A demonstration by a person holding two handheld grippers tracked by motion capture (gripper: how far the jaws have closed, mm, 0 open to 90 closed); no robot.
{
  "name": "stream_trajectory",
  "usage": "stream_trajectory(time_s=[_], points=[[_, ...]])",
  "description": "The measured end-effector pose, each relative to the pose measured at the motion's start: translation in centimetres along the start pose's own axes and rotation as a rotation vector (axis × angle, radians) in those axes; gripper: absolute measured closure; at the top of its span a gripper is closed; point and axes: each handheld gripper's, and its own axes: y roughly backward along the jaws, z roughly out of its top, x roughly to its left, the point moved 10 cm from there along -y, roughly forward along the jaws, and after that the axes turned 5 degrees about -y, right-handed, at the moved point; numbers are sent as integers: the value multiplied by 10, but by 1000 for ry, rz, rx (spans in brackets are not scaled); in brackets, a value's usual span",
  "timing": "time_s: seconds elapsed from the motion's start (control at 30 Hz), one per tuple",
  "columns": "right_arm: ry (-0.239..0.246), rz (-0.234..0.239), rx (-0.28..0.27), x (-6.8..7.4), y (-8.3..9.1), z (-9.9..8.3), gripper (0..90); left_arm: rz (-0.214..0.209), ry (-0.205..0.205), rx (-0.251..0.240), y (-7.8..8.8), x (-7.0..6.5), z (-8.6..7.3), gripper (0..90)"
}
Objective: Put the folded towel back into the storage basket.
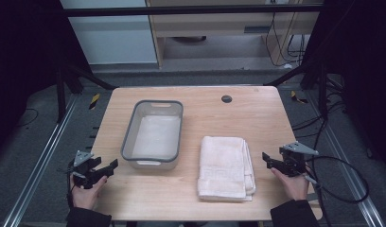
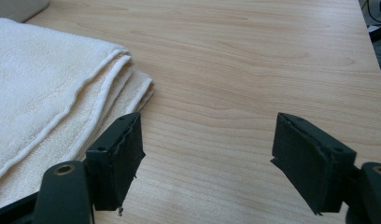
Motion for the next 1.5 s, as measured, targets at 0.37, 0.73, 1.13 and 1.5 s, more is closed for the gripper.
stream_trajectory(time_s=[0.37, 0.73, 1.13, 1.5], points=[[14, 3, -49, 5, 9, 14, 276, -38, 15, -56, 15, -14, 17, 294], [10, 24, -61, 11, 19, 28, 306, -36, 3, -90, 23, -17, 32, 306], [13, 42, -94, 15, 23, 49, 304, -63, -7, -111, 24, -30, 56, 293], [-4, 75, -114, 22, 29, 65, 305, -95, -19, -124, 20, -53, 72, 296]])
